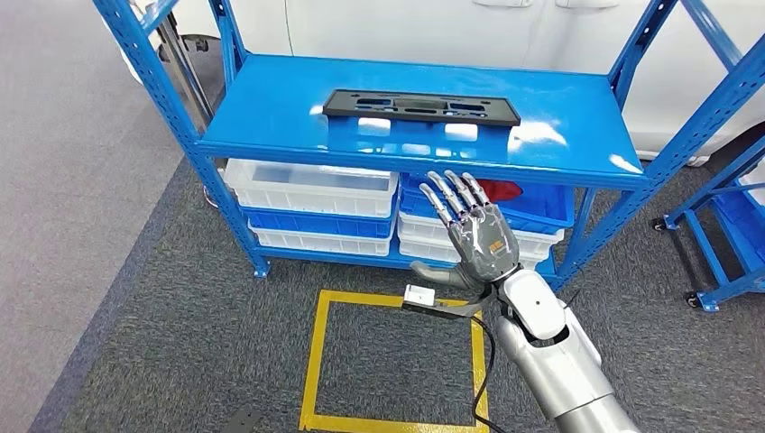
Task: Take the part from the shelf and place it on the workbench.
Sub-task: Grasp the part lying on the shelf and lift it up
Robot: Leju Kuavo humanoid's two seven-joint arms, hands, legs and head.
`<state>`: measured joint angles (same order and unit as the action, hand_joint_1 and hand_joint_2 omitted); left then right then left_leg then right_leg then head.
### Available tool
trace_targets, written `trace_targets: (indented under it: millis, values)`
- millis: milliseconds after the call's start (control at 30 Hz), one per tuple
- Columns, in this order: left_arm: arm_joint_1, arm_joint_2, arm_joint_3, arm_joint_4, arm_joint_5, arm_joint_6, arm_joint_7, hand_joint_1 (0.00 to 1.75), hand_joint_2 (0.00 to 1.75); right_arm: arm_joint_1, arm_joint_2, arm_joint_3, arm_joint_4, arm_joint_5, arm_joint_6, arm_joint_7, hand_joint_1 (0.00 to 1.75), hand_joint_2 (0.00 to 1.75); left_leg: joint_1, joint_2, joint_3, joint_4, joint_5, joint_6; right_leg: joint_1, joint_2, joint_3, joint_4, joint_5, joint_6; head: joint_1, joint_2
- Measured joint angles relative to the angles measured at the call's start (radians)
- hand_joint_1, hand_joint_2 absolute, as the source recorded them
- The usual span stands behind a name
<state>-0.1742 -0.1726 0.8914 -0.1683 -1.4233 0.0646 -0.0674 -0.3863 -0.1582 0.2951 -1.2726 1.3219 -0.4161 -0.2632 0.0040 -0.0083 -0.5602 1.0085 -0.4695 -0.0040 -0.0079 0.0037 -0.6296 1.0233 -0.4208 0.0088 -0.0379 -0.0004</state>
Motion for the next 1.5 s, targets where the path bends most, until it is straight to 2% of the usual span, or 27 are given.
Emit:
trace_targets:
  millis: [67, 100, 133, 200, 233, 267, 300, 367, 433, 533, 600, 633, 700, 733, 767, 800, 867, 933, 1100, 1133, 1200, 1267, 1300, 1333, 1400, 1433, 1500]
  values:
    - [0.0, 0.002, 0.0, -0.001, 0.0, 0.0, 0.0, 0.0, 0.0, 0.0, -0.001, -0.001, 0.0, 0.0, 0.0, 0.0, 0.0, 0.0, 0.003, 0.002, -0.001, 0.013, -0.013, -0.011, -0.003, 0.001, 0.009, -0.005, -0.004, -0.013, 0.0, 0.0]
    - [-0.001, 0.003, 0.0, -0.001, 0.0, 0.0, -0.001, 0.0, 0.0, 0.0, -0.001, -0.001, 0.0, 0.0, 0.0, 0.0, 0.0, 0.0, 0.004, 0.002, -0.013, 0.043, -0.029, -0.016, -0.004, 0.0, 0.015, -0.008, -0.006, -0.019, 0.0, 0.0]
    - [-0.002, 0.004, 0.0, -0.001, 0.0, 0.0, -0.001, 0.0, 0.0, -0.001, -0.001, -0.001, 0.0, 0.0, 0.0, 0.0, 0.0, 0.0, 0.006, 0.003, -0.038, 0.094, -0.053, -0.021, -0.005, -0.001, 0.021, -0.01, -0.009, -0.025, 0.0, 0.0]
    - [-0.001, 0.004, 0.0, -0.001, 0.001, 0.0, -0.001, 0.0, 0.0, 0.0, 0.0, -0.001, 0.0, 0.0, 0.0, 0.0, 0.0, 0.0, 0.006, 0.003, -0.115, 0.233, -0.102, -0.027, -0.003, -0.001, 0.03, -0.01, -0.017, -0.032, 0.0, 0.0]
    - [0.001, 0.004, 0.0, -0.001, 0.003, 0.0, 0.0, 0.0, 0.0, 0.002, 0.0, 0.0, 0.0, 0.0, 0.0, 0.0, 0.0, 0.0, 0.007, 0.003, -0.147, 0.282, -0.109, -0.028, -0.002, -0.001, 0.034, -0.01, -0.021, -0.033, 0.0, 0.0]
    - [0.002, 0.005, 0.0, -0.001, 0.007, 0.0, 0.002, 0.0, 0.0, 0.003, 0.002, 0.0, 0.0, 0.0, 0.0, 0.0, 0.0, 0.0, 0.007, 0.003, -0.164, 0.297, -0.096, -0.028, -0.001, 0.0, 0.041, -0.01, -0.026, -0.033, 0.0, 0.0]
    - [0.003, 0.005, 0.0, -0.001, 0.013, 0.001, 0.003, 0.0, 0.0, 0.005, 0.004, 0.0, 0.0, 0.001, 0.0, 0.0, 0.0, 0.0, 0.007, 0.003, -0.161, 0.271, -0.063, -0.025, 0.0, 0.001, 0.048, -0.01, -0.032, -0.032, 0.0, 0.0]
    - [0.005, 0.007, 0.003, -0.001, 0.027, 0.006, 0.003, 0.0, 0.0, 0.005, 0.009, 0.0, 0.0, 0.008, 0.001, 0.0, 0.0, 0.0, 0.004, 0.003, -0.113, 0.141, 0.023, -0.013, 0.003, 0.002, 0.066, -0.009, -0.044, -0.029, 0.0, 0.0]
    - [0.009, 0.008, 0.01, -0.001, 0.042, 0.013, 0.0, 0.0, 0.0, 0.003, 0.014, 0.0, 0.0, 0.018, 0.01, -0.001, 0.0, 0.0, -0.001, 0.003, -0.069, 0.036, 0.06, 0.0, 0.007, 0.003, 0.074, -0.008, -0.054, -0.021, 0.0, 0.0]
    - [0.025, 0.008, 0.026, -0.001, 0.067, 0.023, -0.005, 0.0, 0.0, -0.001, 0.018, 0.002, 0.0, 0.026, 0.023, -0.009, 0.0, 0.0, -0.002, 0.003, -0.056, 0.008, 0.053, 0.013, 0.008, 0.003, 0.075, -0.011, -0.062, -0.006, 0.0, 0.0]
    - [0.037, 0.008, 0.037, -0.001, 0.078, 0.031, -0.009, 0.0, 0.0, -0.013, 0.022, 0.003, 0.0, 0.026, 0.027, -0.013, 0.0, 0.0, 0.003, 0.003, -0.048, -0.003, 0.052, 0.021, 0.007, 0.001, 0.064, 0.018, -0.082, 0.004, 0.0, 0.0]
    - [0.04, 0.007, 0.042, -0.001, 0.08, 0.034, -0.012, 0.0, 0.0, -0.019, 0.024, 0.004, 0.0, 0.026, 0.029, -0.014, 0.0, 0.0, 0.006, 0.004, -0.043, -0.007, 0.052, 0.025, 0.006, 0.0, 0.042, 0.062, -0.104, 0.009, 0.0, 0.0]
    - [0.042, 0.004, 0.046, -0.001, 0.078, 0.037, -0.014, 0.0, 0.0, -0.024, 0.028, 0.005, 0.0, 0.026, 0.033, -0.014, 0.0, 0.0, 0.006, 0.003, -0.039, -0.007, 0.047, 0.031, 0.001, 0.0, -0.033, 0.199, -0.158, 0.015, 0.0, 0.0]
    - [0.043, 0.002, 0.046, -0.001, 0.076, 0.037, -0.014, 0.0, 0.0, -0.022, 0.028, 0.005, 0.0, 0.026, 0.034, -0.015, 0.0, 0.0, 0.006, 0.002, -0.036, -0.007, 0.043, 0.032, -0.001, 0.0, -0.069, 0.255, -0.169, 0.018, 0.0, 0.0]
    - [0.044, 0.001, 0.046, -0.001, 0.073, 0.037, -0.013, 0.0, 0.0, -0.019, 0.028, 0.005, -0.002, 0.027, 0.035, -0.015, 0.0, 0.0, 0.007, 0.001, -0.032, -0.006, 0.039, 0.032, -0.004, 0.0, -0.09, 0.278, -0.161, 0.02, 0.0, 0.0]
    - [0.045, -0.001, 0.047, -0.001, 0.072, 0.037, -0.013, 0.0, 0.0, -0.017, 0.028, 0.004, -0.004, 0.027, 0.035, -0.016, 0.0, 0.0, 0.007, -0.001, -0.027, -0.004, 0.034, 0.03, -0.006, 0.0, -0.092, 0.261, -0.132, 0.021, 0.0, 0.0]
    - [0.045, -0.003, 0.047, -0.001, 0.07, 0.037, -0.013, 0.0, 0.0, -0.016, 0.028, 0.001, -0.011, 0.027, 0.035, -0.016, 0.0, 0.0, 0.007, -0.002, -0.012, 0.0, 0.02, 0.024, -0.01, -0.002, -0.049, 0.137, -0.044, 0.022, 0.0, 0.0]
    - [0.043, -0.004, 0.047, -0.001, 0.067, 0.037, -0.014, 0.0, 0.0, -0.014, 0.028, 0.0, -0.017, 0.026, 0.035, -0.016, 0.0, 0.0, 0.003, -0.002, -0.004, 0.006, 0.007, 0.014, -0.008, -0.003, -0.007, 0.033, -0.002, 0.017, 0.0, 0.0]
    - [0.036, -0.006, 0.047, -0.001, 0.059, 0.036, -0.014, 0.0, 0.0, 0.006, 0.015, -0.016, -0.043, 0.02, 0.034, -0.014, 0.0, 0.0, 0.004, 0.002, -0.008, 0.029, -0.019, -0.012, -0.005, 0.001, 0.012, 0.001, -0.012, -0.012, 0.0, 0.0]
    - [0.034, -0.006, 0.047, -0.001, 0.057, 0.036, -0.014, 0.0, 0.0, 0.01, 0.012, -0.02, -0.05, 0.018, 0.034, -0.014, 0.0, 0.0, 0.005, 0.003, -0.024, 0.066, -0.039, -0.016, -0.006, 0.001, 0.018, -0.002, -0.014, -0.018, 0.0, 0.0]
    - [0.033, -0.007, 0.046, -0.001, 0.052, 0.031, -0.012, 0.0, 0.0, 0.026, 0.007, -0.026, -0.065, 0.016, 0.033, -0.012, 0.0, 0.0, 0.007, 0.004, -0.089, 0.195, -0.093, -0.022, -0.004, 0.0, 0.026, -0.003, -0.021, -0.027, 0.0, 0.0]
    - [0.033, -0.008, 0.046, -0.001, 0.049, 0.027, -0.008, 0.0, 0.0, 0.049, 0.002, -0.032, -0.078, 0.016, 0.033, -0.012, 0.0, 0.0, 0.008, 0.004, -0.147, 0.292, -0.112, -0.024, -0.001, 0.0, 0.035, -0.002, -0.028, -0.03, 0.0, 0.0]
    - [0.034, -0.008, 0.046, -0.001, 0.048, 0.026, -0.005, 0.0, 0.0, 0.059, -0.001, -0.035, -0.084, 0.016, 0.033, -0.011, 0.0, 0.0, 0.008, 0.004, -0.153, 0.287, -0.092, -0.023, 0.0, 0.001, 0.04, -0.002, -0.033, -0.029, 0.0, 0.0]
    - [0.034, -0.008, 0.046, -0.001, 0.047, 0.025, -0.002, 0.0, 0.0, 0.066, -0.003, -0.038, -0.09, 0.016, 0.033, -0.011, 0.0, 0.0, 0.007, 0.004, -0.137, 0.242, -0.054, -0.019, 0.001, 0.003, 0.046, -0.001, -0.037, -0.028, 0.0, 0.0]
    - [0.033, -0.008, 0.045, -0.001, 0.045, 0.025, 0.002, 0.0, 0.0, 0.074, -0.006, -0.042, -0.102, 0.021, 0.036, -0.006, 0.0, 0.0, 0.004, 0.004, -0.083, 0.108, 0.02, -0.008, 0.004, 0.005, 0.059, -0.001, -0.047, -0.024, 0.0, 0.0]
    - [0.032, -0.009, 0.045, -0.001, 0.044, 0.024, 0.004, 0.0, 0.0, 0.076, -0.006, -0.044, -0.109, 0.026, 0.039, -0.003, 0.0, 0.0, 0.002, 0.004, -0.06, 0.056, 0.038, -0.001, 0.005, 0.007, 0.061, 0.0, -0.05, -0.02, 0.0, 0.0]
    - [0.031, -0.01, 0.045, -0.001, 0.042, 0.021, 0.005, 0.0, 0.0, 0.081, -0.008, -0.048, -0.12, 0.034, 0.046, 0.004, 0.0, 0.0, -0.004, 0.003, -0.045, 0.022, 0.036, 0.007, 0.005, 0.008, 0.059, -0.002, -0.052, -0.009, 0.0, 0.0]
